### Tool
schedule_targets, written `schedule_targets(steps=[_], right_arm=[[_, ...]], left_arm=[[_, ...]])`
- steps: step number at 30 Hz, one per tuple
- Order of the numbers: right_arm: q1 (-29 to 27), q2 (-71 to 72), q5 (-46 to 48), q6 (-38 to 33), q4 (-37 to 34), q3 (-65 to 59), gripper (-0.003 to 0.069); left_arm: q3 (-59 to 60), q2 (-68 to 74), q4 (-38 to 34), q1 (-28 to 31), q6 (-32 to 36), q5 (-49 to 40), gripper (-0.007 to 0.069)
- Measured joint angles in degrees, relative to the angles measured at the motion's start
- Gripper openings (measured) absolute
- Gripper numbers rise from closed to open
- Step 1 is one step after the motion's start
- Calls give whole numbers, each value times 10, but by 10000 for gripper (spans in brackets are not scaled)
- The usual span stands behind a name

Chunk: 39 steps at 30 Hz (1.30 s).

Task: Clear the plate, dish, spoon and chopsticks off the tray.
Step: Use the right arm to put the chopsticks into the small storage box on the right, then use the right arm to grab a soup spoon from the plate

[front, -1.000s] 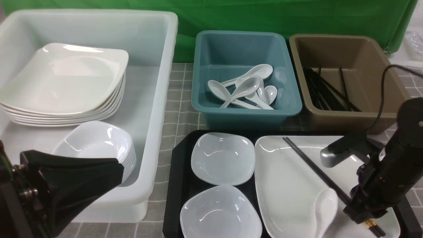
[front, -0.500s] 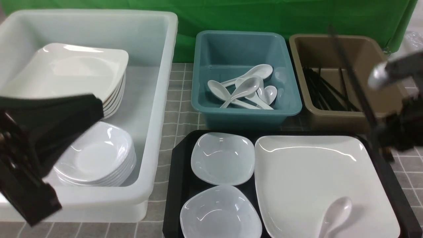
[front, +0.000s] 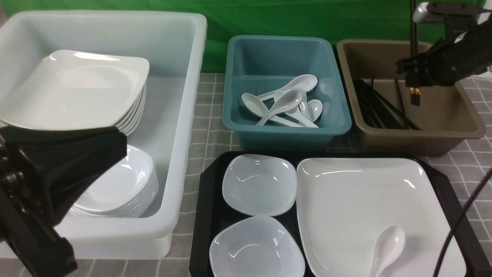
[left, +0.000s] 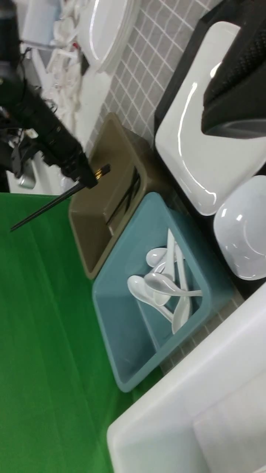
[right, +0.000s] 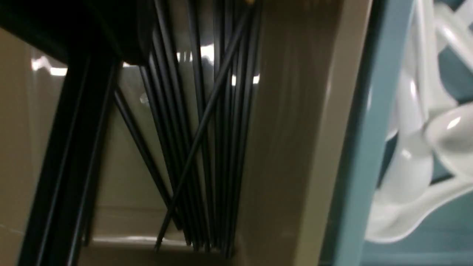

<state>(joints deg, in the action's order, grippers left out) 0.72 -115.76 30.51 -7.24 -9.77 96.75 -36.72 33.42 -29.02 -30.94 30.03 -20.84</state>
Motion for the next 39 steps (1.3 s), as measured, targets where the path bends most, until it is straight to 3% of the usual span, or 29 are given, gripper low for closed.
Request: schedule_targets(steps=[5,7,10,15,19,23,30,32,39], right_arm=[[0,-11,61,2,-1,24,344],[0,-4,86,2,-1,24,362],[0,16,125,0,-1,24,339],[18,108,255,-35,0,20,164],[52,201,292,-22,-1,-44,139],[107,318,302,31,-2,-185,150],[217,428,275,212,8,-431,341],[253,425,230,295,30,-494,440],[279,370,123,359,38,-530,481]], left_arm=[[0,0,9,0,0,-11,6],[0,0,12,0,0,-12,6],[0,0,18,0,0,-12,6],[0,0,22,0,0,-21,6],[0,0,28,0,1,-36,6],[0,0,35,0,2,-48,6],[0,0,36,0,2,-52,6],[0,0,35,0,2,-52,6],[0,0,35,0,2,-53,6]])
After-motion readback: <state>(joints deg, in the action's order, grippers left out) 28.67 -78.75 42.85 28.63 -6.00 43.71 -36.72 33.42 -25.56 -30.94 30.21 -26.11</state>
